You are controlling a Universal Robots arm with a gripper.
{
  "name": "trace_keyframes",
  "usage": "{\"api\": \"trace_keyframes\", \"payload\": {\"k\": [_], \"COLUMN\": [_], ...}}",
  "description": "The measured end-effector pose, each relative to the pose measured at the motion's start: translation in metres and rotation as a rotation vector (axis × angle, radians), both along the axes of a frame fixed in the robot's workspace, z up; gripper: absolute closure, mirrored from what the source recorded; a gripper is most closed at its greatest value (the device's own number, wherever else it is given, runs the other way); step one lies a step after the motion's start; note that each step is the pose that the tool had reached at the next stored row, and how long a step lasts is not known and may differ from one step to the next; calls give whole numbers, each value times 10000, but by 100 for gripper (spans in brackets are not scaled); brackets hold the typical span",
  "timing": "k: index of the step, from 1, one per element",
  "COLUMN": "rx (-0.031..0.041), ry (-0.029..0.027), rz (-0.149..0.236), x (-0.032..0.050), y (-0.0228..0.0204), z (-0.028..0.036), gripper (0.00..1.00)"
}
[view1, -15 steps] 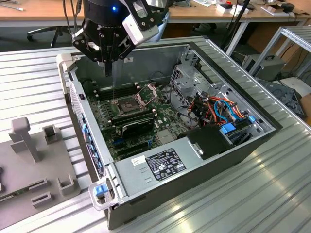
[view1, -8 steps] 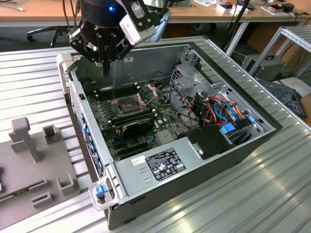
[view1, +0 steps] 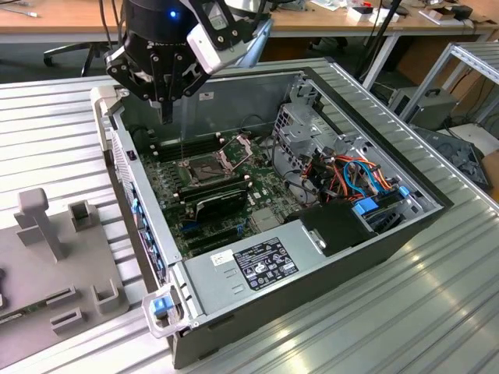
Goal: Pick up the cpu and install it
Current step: 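Reach for the cpu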
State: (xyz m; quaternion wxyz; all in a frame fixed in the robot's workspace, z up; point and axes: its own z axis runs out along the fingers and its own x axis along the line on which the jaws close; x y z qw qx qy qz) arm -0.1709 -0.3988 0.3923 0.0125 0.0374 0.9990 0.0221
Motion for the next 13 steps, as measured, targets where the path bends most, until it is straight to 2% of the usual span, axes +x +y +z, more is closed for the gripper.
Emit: {"api": "trace_keyframes", "payload": {"k": [6, 13], "rx": [0, 0], "ry": [0, -1], "rz": [-1, 0], "x": [-34, -118], "y": [0, 0], "z": [-2, -3], "gripper": [89, 89]}}
